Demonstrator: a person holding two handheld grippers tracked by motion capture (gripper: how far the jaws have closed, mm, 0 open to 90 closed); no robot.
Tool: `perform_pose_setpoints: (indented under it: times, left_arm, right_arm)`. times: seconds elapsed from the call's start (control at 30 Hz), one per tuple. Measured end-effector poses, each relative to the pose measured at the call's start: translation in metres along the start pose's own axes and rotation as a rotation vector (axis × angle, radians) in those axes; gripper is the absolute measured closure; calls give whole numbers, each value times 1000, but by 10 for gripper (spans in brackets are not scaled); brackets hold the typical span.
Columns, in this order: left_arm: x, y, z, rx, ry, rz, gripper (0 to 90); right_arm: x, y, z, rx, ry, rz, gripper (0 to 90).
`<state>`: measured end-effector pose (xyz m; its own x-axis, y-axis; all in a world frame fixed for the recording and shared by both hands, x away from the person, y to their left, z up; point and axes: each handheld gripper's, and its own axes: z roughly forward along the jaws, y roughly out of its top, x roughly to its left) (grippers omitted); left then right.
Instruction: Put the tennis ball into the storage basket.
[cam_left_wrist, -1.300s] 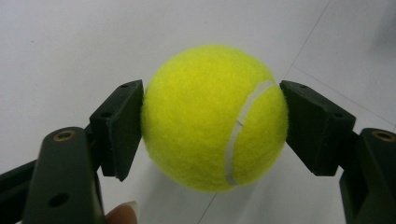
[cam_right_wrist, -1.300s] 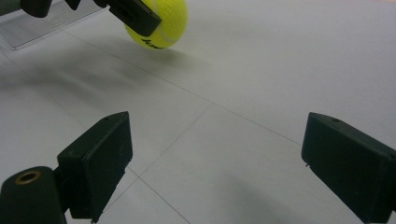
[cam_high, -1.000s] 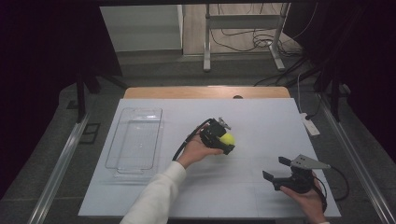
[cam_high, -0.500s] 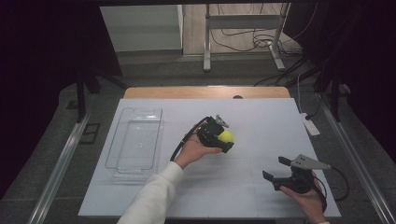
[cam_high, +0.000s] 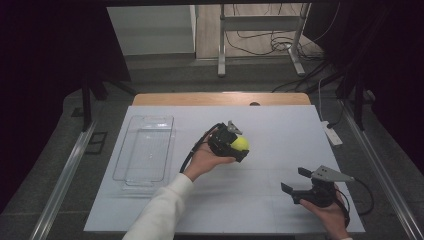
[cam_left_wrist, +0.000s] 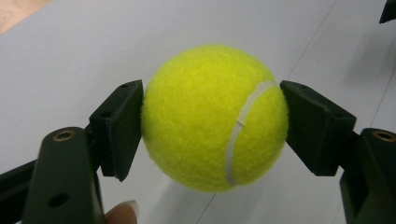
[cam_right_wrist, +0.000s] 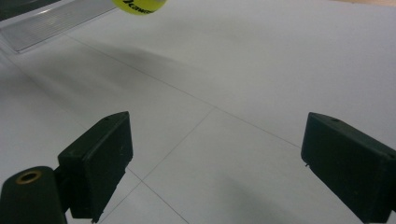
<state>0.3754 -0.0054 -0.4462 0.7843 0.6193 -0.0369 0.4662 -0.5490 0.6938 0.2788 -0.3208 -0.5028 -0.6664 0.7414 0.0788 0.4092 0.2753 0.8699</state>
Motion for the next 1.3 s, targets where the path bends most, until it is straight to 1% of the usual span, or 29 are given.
perform_pose_setpoints:
  times: [0.17, 0.33, 0.4, 0.67, 0.77, 1.03, 1.3]
  left_arm:
    - [0, 0, -5, -15, 0, 1, 265]
    - [3, 0, -12, -48, -2, -13, 265]
    - [3, 0, -14, -51, -1, -12, 265]
    - [10, 0, -24, -85, 2, -42, 265]
    - [11, 0, -27, -93, 4, -41, 265]
    - [12, -1, -30, -111, 3, -47, 265]
    - [15, -2, -35, -138, -11, -58, 265]
  right_arm:
    - [0, 0, 0, -2, 0, 1, 91]
    - [0, 0, 0, -1, -3, -2, 91]
    - [0, 0, 0, -1, -2, -2, 91]
    - [0, 0, 0, -2, -6, -1, 90]
    - [0, 0, 0, -2, -5, -2, 90]
    - [-1, 0, 0, -2, -7, -1, 90]
    - [-1, 0, 0, 1, -7, -2, 90]
